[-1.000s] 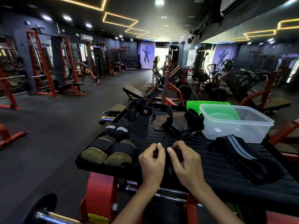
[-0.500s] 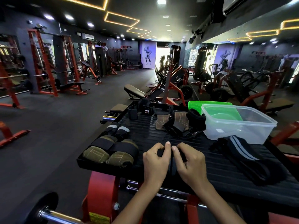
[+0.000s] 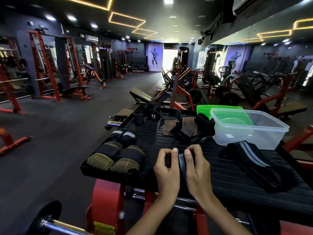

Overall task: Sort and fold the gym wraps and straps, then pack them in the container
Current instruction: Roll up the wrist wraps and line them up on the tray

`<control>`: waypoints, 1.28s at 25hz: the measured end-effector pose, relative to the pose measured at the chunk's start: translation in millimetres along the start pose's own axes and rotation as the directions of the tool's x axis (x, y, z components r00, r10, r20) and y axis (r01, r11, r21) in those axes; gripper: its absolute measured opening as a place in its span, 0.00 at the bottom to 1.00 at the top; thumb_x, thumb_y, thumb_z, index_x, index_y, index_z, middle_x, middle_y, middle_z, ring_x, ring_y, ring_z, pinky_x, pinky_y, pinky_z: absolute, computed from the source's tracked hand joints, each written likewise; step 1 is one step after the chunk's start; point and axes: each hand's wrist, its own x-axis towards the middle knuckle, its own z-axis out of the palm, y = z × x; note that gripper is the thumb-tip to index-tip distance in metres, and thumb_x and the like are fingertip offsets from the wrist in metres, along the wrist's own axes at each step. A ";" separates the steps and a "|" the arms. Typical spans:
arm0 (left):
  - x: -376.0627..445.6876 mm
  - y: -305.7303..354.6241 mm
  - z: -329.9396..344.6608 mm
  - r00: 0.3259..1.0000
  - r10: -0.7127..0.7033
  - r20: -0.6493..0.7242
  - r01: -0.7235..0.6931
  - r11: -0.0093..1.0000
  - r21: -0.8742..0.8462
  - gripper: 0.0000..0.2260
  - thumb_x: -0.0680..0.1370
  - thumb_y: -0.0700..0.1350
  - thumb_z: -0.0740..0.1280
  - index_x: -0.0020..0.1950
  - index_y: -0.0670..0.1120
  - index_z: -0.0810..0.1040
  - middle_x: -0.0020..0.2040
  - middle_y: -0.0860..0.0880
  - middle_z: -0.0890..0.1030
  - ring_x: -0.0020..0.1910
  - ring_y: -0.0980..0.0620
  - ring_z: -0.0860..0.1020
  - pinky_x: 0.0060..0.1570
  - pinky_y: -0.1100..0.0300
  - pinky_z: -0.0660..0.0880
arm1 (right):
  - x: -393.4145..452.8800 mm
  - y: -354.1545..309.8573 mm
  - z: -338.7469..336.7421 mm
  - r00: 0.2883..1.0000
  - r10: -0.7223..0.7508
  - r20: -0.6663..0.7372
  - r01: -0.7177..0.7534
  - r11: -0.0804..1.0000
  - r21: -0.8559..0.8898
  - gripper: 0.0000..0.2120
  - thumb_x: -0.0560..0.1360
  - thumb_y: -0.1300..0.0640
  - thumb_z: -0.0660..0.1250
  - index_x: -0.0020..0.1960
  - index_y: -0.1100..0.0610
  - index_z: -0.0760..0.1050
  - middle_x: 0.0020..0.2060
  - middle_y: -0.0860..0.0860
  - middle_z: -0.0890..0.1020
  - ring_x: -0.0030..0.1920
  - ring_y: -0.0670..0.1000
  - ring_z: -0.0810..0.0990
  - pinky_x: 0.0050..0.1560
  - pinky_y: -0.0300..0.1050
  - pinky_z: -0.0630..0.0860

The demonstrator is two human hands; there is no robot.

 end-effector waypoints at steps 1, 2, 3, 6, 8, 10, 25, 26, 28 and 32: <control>-0.2 -0.2 -2.1 1.000 0.021 0.015 -0.022 1.000 0.005 0.09 0.79 0.42 0.64 0.38 0.43 0.74 0.32 0.49 0.76 0.32 0.59 0.73 0.35 0.69 0.69 | 1.2 0.5 -1.3 0.999 -0.024 0.028 0.024 1.000 -0.001 0.09 0.76 0.43 0.53 0.43 0.46 0.66 0.29 0.44 0.72 0.32 0.43 0.74 0.33 0.30 0.65; 3.1 -3.0 -5.8 0.998 0.043 0.044 -0.044 0.999 0.018 0.11 0.79 0.42 0.64 0.37 0.44 0.74 0.31 0.49 0.75 0.31 0.59 0.72 0.34 0.69 0.68 | 2.5 2.9 -4.5 0.995 -0.062 0.077 0.064 0.997 -0.030 0.10 0.76 0.43 0.53 0.45 0.48 0.67 0.31 0.44 0.74 0.33 0.43 0.74 0.34 0.32 0.66; 8.3 -4.9 -10.4 0.995 0.042 0.090 -0.046 0.998 0.038 0.13 0.79 0.43 0.63 0.34 0.45 0.73 0.29 0.50 0.73 0.30 0.60 0.70 0.33 0.68 0.67 | 3.4 5.7 -9.6 0.984 -0.122 0.130 0.134 0.987 -0.087 0.12 0.77 0.43 0.54 0.47 0.50 0.69 0.33 0.45 0.76 0.34 0.43 0.75 0.34 0.35 0.69; 25.1 -5.1 -16.2 0.957 -0.088 0.275 0.054 0.990 0.128 0.19 0.78 0.45 0.64 0.27 0.53 0.70 0.25 0.55 0.70 0.28 0.60 0.66 0.32 0.64 0.65 | 7.5 23.1 -20.4 0.909 -0.347 0.232 0.409 0.855 -0.320 0.16 0.78 0.43 0.55 0.47 0.55 0.72 0.30 0.48 0.76 0.29 0.46 0.75 0.30 0.43 0.70; 24.4 -1.6 -15.0 0.953 -0.101 0.286 0.060 0.987 0.150 0.17 0.76 0.47 0.66 0.27 0.53 0.71 0.25 0.53 0.71 0.27 0.60 0.67 0.32 0.63 0.65 | 7.5 19.6 -18.4 0.940 -0.301 0.161 0.336 0.900 -0.278 0.15 0.77 0.46 0.58 0.38 0.55 0.70 0.23 0.47 0.70 0.23 0.45 0.69 0.25 0.44 0.66; 18.4 -0.5 -14.1 0.975 0.004 0.222 -0.035 0.990 0.138 0.12 0.74 0.49 0.68 0.32 0.48 0.74 0.26 0.51 0.73 0.25 0.59 0.68 0.29 0.65 0.65 | 10.1 12.9 -11.3 0.989 -0.124 0.084 0.135 0.981 -0.140 0.14 0.76 0.46 0.57 0.34 0.51 0.67 0.21 0.48 0.67 0.22 0.45 0.66 0.24 0.42 0.62; 16.6 -0.8 -17.4 0.972 0.225 0.069 -0.233 0.961 0.151 0.13 0.76 0.50 0.63 0.33 0.46 0.71 0.25 0.57 0.70 0.26 0.60 0.70 0.29 0.71 0.64 | 7.2 -4.2 -10.5 0.983 0.126 0.133 -0.125 0.992 -0.021 0.19 0.76 0.39 0.57 0.35 0.51 0.66 0.22 0.48 0.69 0.24 0.44 0.67 0.28 0.40 0.63; 19.4 1.7 -15.2 0.991 0.116 0.065 -0.124 0.983 0.136 0.15 0.77 0.49 0.64 0.32 0.47 0.70 0.24 0.56 0.70 0.26 0.59 0.69 0.28 0.70 0.64 | 5.1 -2.8 -12.8 0.992 0.030 0.123 -0.015 0.993 -0.120 0.18 0.76 0.38 0.57 0.38 0.51 0.68 0.23 0.48 0.70 0.25 0.45 0.69 0.28 0.39 0.64; 21.7 6.0 -11.1 0.990 -0.074 0.117 0.057 0.989 0.135 0.16 0.77 0.47 0.66 0.31 0.46 0.71 0.23 0.56 0.72 0.25 0.60 0.69 0.28 0.69 0.65 | 6.8 5.3 -16.9 0.989 -0.108 0.105 0.133 0.954 -0.270 0.18 0.75 0.40 0.57 0.40 0.55 0.69 0.24 0.47 0.71 0.26 0.46 0.71 0.28 0.39 0.66; 10.3 6.0 -9.6 0.985 0.047 0.168 -0.071 0.988 0.140 0.10 0.76 0.51 0.68 0.40 0.46 0.74 0.27 0.55 0.72 0.25 0.61 0.69 0.30 0.70 0.65 | 17.1 11.7 -11.2 0.994 0.107 0.001 -0.107 0.991 -0.081 0.26 0.72 0.36 0.55 0.31 0.59 0.67 0.21 0.49 0.68 0.23 0.45 0.66 0.25 0.41 0.62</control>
